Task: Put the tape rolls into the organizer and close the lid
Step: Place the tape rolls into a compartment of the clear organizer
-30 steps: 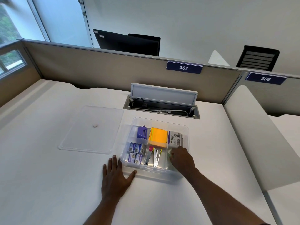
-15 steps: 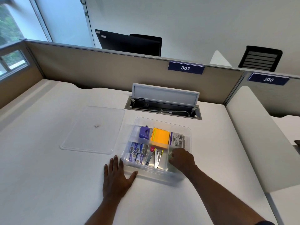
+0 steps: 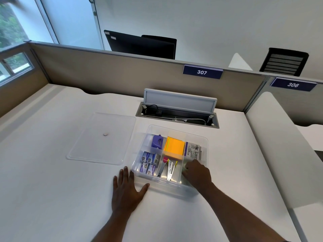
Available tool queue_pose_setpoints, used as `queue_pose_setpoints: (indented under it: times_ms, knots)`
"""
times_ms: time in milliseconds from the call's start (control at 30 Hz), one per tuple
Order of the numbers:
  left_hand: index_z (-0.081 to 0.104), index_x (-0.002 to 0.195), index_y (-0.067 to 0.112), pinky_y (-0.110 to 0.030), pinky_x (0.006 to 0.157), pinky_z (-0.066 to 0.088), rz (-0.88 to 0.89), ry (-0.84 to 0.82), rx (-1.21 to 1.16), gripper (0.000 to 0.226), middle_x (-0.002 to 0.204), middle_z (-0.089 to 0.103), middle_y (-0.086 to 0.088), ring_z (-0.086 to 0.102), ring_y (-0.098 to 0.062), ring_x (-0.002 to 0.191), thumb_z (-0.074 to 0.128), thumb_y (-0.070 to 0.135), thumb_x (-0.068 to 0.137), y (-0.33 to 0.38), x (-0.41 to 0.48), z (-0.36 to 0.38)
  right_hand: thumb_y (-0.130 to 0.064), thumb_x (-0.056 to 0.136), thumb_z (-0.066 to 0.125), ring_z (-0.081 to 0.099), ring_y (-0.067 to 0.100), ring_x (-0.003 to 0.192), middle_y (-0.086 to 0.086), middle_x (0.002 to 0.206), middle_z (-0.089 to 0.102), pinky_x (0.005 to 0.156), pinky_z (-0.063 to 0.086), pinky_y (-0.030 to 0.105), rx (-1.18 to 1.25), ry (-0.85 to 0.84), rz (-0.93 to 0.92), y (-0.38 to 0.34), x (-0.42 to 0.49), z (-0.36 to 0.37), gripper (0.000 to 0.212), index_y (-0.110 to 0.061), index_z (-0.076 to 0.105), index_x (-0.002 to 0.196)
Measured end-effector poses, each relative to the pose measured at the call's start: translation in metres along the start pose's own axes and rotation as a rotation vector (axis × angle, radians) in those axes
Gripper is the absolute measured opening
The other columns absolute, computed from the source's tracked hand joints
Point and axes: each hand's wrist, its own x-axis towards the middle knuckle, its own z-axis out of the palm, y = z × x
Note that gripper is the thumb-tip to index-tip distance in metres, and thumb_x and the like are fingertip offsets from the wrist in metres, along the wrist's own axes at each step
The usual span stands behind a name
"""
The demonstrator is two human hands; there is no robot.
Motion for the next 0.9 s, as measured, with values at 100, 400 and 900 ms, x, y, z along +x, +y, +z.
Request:
queue_pose_setpoints:
  times_ms: [100, 400, 900]
  knots:
    - [0.038, 0.142, 0.011, -0.049, 0.119, 0.018, 0.001, 0.002, -0.006, 0.094, 0.156, 0.028, -0.014, 0.022, -0.029, 0.145, 0.029, 0.079, 0.078, 0.000, 0.001, 0.002, -0.042, 0.085, 0.058, 0.067, 0.026, 0.098, 0.005, 0.114, 0.063, 0.084, 0.055, 0.039, 0.024, -0.048, 0.004, -0.002, 0.001, -0.001, 0.035, -0.019, 0.060, 0.111]
    - [0.032, 0.145, 0.013, -0.048, 0.120, 0.015, 0.005, 0.004, 0.001, 0.096, 0.157, 0.025, -0.013, 0.019, -0.029, 0.146, 0.022, 0.081, 0.078, 0.000, 0.000, 0.002, -0.027, 0.089, 0.052, 0.065, 0.032, 0.099, 0.011, 0.114, 0.062, 0.084, 0.053, 0.039, 0.000, -0.075, -0.005, 0.001, 0.004, -0.008, 0.028, -0.017, 0.053, 0.116]
    - [0.038, 0.141, 0.012, -0.049, 0.118, 0.020, -0.007, -0.001, -0.004, 0.093, 0.154, 0.031, -0.014, 0.024, -0.030, 0.144, 0.030, 0.079, 0.078, -0.001, 0.001, 0.004, -0.019, 0.087, 0.058, 0.067, 0.033, 0.095, 0.015, 0.109, 0.065, 0.078, 0.055, 0.038, 0.053, -0.033, 0.120, -0.009, -0.002, -0.017, 0.057, -0.004, 0.031, 0.134]
